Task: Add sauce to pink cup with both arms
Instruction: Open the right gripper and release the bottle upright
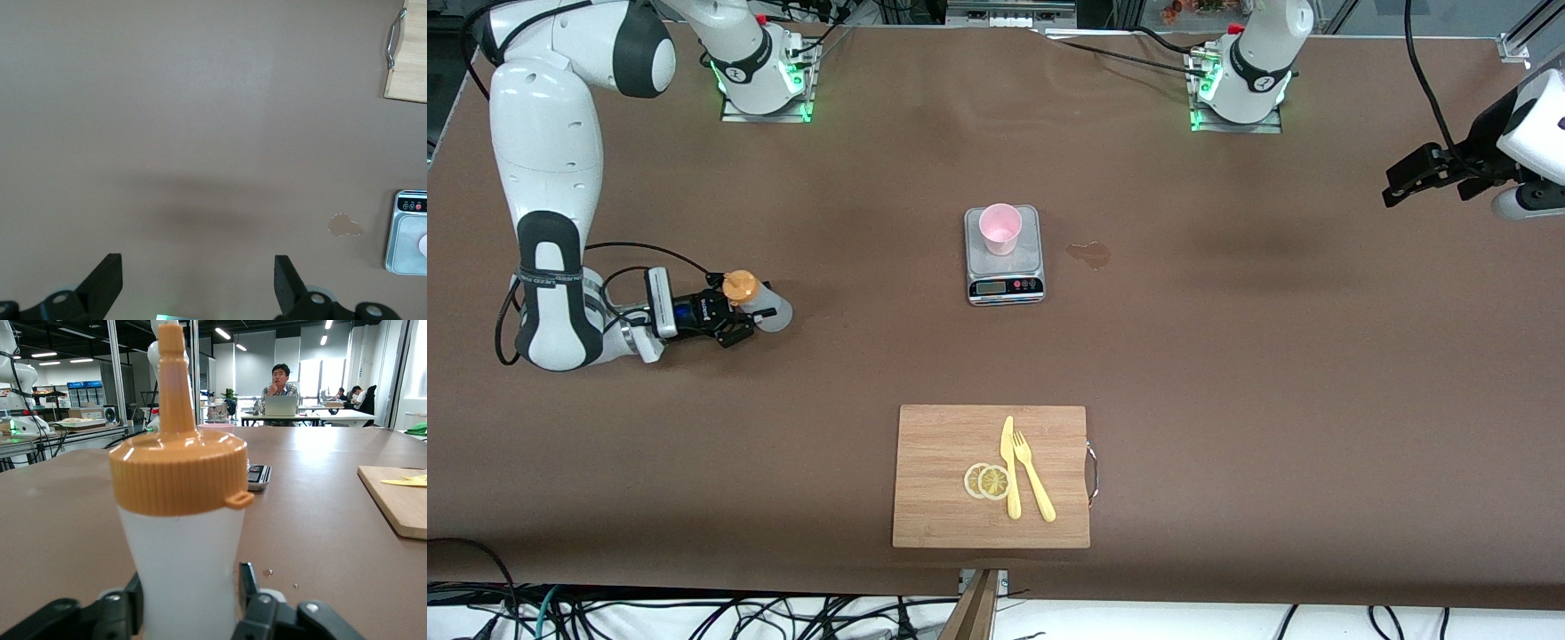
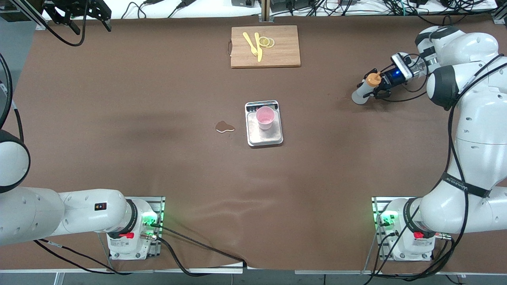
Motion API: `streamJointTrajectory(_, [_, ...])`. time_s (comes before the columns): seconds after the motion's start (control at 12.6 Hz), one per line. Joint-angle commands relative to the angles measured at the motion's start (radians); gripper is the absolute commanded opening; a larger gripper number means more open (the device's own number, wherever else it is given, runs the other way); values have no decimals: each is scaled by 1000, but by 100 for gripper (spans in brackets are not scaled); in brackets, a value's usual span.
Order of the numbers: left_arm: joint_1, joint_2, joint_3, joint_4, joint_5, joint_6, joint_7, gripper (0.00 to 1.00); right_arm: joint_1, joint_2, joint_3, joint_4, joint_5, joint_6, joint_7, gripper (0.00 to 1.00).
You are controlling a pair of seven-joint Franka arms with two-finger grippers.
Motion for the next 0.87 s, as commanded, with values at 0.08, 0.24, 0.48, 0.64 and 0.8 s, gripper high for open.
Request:
streamJointTrajectory(0.08, [4,-28,-2,-26,4,-1,18,100,-55,-11,-26,18,-16,-28,-17,100])
streamJointTrajectory(0.24, [4,-28,-2,-26,4,-1,18,100,-55,-37,-107,20,-41,-63,25,100])
streamJointTrajectory(0.48, [4,-28,-2,-26,4,-1,18,100,-49,-63,-210,21,-64,-103,75,100])
streamJointTrajectory(0.64, [4,-28,-2,-26,4,-1,18,100,-57,-65,-210,21,-62,-101,84,100])
streamJointTrajectory(0.8, [4,-29,-2,-26,4,-1,18,100,-60,-63,-211,21,-53,-103,84,100])
